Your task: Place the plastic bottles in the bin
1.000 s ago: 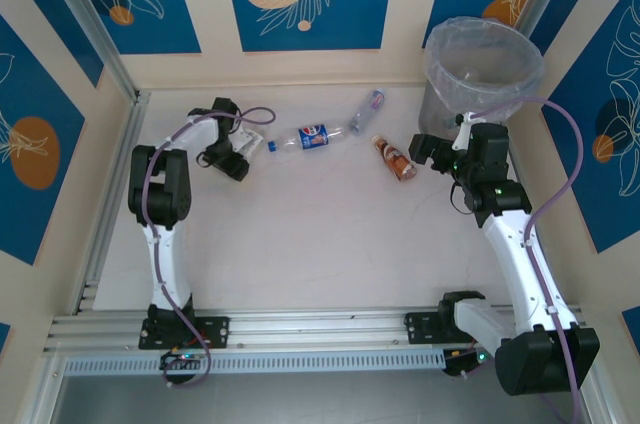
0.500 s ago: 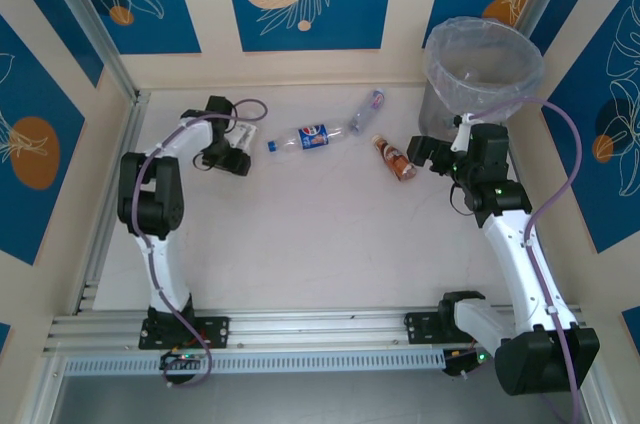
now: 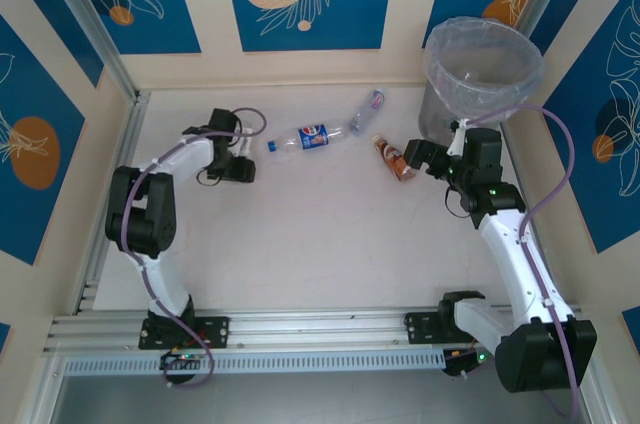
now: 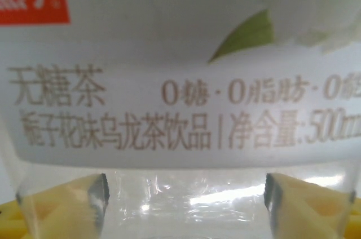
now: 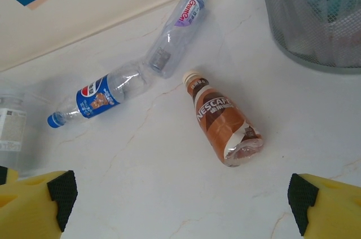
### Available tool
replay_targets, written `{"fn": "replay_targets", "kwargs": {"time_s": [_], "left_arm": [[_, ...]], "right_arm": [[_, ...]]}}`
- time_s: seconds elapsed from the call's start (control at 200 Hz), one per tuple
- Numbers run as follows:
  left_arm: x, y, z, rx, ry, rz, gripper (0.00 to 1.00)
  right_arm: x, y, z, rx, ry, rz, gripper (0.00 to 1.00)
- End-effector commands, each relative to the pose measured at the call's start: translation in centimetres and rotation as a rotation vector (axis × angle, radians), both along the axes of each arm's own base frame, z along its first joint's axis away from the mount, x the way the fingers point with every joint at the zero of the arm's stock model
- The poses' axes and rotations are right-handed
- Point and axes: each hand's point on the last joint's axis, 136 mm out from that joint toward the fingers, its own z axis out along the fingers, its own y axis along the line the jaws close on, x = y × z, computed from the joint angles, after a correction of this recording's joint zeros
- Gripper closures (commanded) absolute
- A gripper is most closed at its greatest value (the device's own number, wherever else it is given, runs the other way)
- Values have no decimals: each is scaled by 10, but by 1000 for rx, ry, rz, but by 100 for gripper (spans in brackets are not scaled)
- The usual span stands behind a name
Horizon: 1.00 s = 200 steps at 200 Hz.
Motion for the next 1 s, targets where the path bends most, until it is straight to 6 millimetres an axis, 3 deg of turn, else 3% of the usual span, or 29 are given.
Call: {"fn": "replay_targets", "kwargs": {"time_s": [0.0,0.215,0.56,0.8,0.995], "left_arm": [[2,-2,25,99,-112,34,51],[-3,-21,55,69,-239,55,52],[-41,-100,105,-67,-411,-206,51],[-59,-141,116,-150,-501,-349,52],[-79,-170,109,-136,-500,-510,53]], "right_arm": [[3,8,-4,65,3,1,3],[8,16,-1,103,-8,6,3],[6,37,7,149,-22,75,4],[6,53,17,251,-21,124,4],[0,80,32,325,-34,264,4]]}}
